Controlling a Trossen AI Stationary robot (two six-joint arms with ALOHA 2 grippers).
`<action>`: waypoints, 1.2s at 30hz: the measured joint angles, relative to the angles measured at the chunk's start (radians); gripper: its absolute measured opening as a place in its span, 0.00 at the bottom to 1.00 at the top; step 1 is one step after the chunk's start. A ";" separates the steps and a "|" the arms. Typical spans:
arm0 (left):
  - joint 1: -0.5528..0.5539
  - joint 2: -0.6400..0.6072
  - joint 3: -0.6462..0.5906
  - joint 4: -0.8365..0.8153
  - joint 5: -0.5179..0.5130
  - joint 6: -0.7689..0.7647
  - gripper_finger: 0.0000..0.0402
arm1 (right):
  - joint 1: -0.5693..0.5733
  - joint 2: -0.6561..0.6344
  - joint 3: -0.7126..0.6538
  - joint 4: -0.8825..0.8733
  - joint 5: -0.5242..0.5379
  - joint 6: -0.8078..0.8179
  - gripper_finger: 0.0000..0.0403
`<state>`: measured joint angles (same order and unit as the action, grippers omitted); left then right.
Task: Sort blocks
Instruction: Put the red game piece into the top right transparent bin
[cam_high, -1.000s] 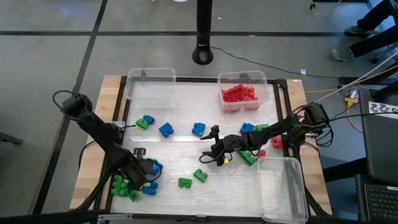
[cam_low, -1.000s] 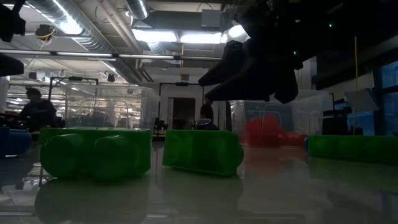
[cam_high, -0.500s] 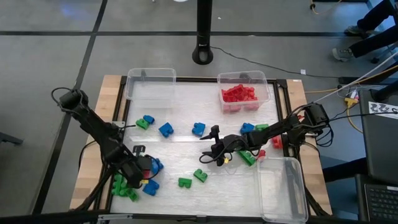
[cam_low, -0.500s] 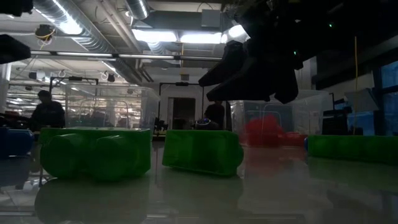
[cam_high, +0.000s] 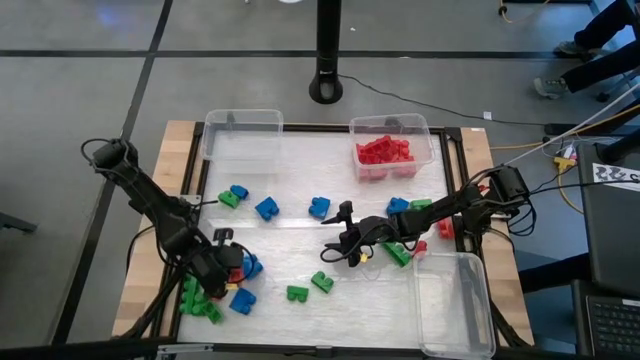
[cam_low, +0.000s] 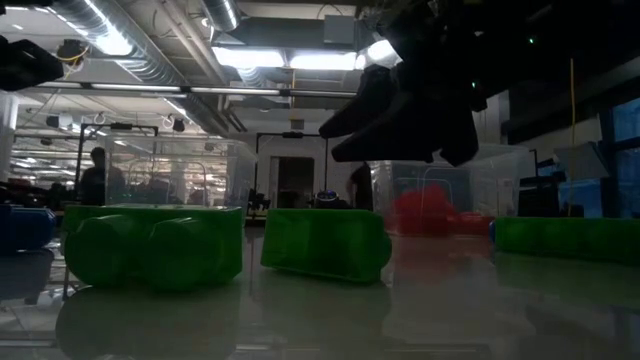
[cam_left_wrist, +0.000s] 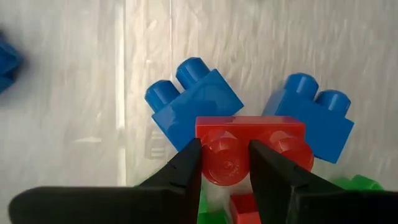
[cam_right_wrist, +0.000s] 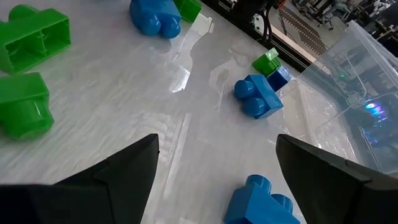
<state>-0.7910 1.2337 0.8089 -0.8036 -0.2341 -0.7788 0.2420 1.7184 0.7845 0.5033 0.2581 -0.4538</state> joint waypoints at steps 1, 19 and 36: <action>0.003 -0.001 0.000 0.000 -0.003 0.004 0.24 | 0.000 0.000 0.000 0.001 0.000 0.000 0.81; 0.086 -0.137 0.000 0.005 -0.109 0.165 0.24 | 0.000 0.000 0.000 0.005 0.003 -0.059 0.81; 0.281 -0.347 -0.255 0.681 -0.308 0.607 0.24 | 0.000 0.000 0.000 0.172 0.066 -0.403 0.81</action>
<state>-0.5101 0.8870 0.5543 -0.1221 -0.5417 -0.1714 0.2417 1.7184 0.7849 0.6753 0.3241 -0.8563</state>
